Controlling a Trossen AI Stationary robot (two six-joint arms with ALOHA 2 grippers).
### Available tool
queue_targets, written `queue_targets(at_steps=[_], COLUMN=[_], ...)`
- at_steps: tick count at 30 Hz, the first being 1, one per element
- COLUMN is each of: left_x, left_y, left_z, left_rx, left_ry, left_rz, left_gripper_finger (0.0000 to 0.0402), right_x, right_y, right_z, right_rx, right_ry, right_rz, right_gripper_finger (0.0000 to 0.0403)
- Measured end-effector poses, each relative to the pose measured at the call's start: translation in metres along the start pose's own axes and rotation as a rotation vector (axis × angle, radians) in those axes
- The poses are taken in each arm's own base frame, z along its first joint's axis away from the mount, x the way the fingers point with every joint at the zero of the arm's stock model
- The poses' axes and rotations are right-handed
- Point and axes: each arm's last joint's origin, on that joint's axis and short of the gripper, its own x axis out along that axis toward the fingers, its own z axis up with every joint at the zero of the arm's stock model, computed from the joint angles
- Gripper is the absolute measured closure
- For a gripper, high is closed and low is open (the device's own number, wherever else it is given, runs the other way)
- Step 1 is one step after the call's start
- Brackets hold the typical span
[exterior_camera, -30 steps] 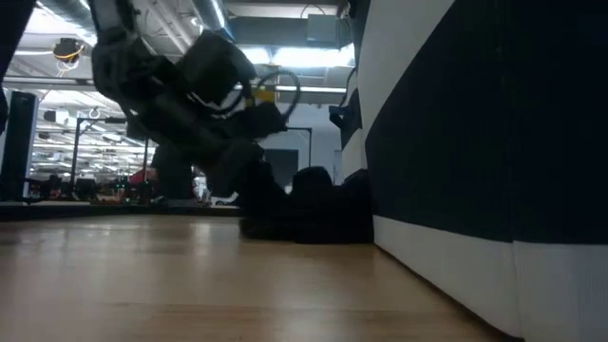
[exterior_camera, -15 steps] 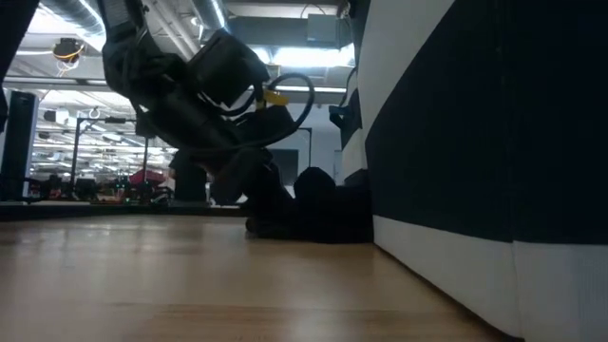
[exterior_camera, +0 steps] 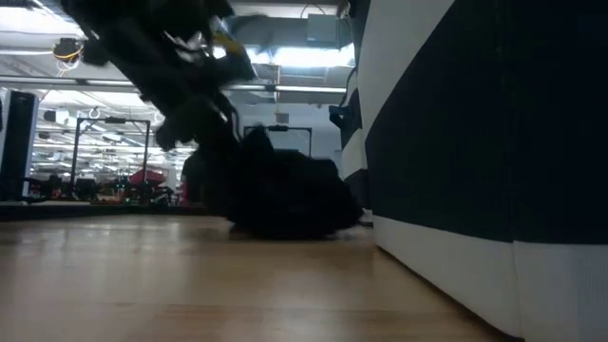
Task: Sort clothes
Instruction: Put the black boxers into the top blue bin
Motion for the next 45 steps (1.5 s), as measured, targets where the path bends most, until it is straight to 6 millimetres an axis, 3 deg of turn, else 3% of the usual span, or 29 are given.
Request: queue_targets(at_steps=[10, 19, 25, 31, 37, 45], left_x=[-0.069, -0.108, -0.120, -0.127, -0.134, -0.139], left_y=[-0.012, -0.026, -0.032, -0.038, -0.045, -0.048], left_z=[0.018, 0.021, 0.020, 0.023, 0.025, 0.028], left_rx=[0.051, 0.068, 0.067, 0.076, 0.103, 0.115], left_ry=[-0.155, -0.275, -0.310, -0.348, -0.387, -0.416], left_rz=[0.173, 0.300, 0.364, 0.368, 0.344, 0.341], left_gripper_finger=[0.0380, 0.0373, 0.0378, 0.0372, 0.0376, 0.0375], right_x=[0.033, 0.102, 0.151, 0.187, 0.208, 0.226], right_y=[-0.027, -0.038, -0.041, -0.054, -0.064, -0.058], right_z=[0.019, 0.026, 0.025, 0.018, 0.012, 0.005], right_rx=[-0.066, -0.106, -0.106, -0.106, -0.109, -0.145], right_ry=[-0.030, 0.041, 0.056, 0.104, 0.147, 0.192], right_rz=[-0.142, -0.128, -0.099, -0.157, -0.185, -0.018], right_gripper_finger=[0.0111, 0.0111, 0.0111, 0.0111, 0.0111, 0.0111])
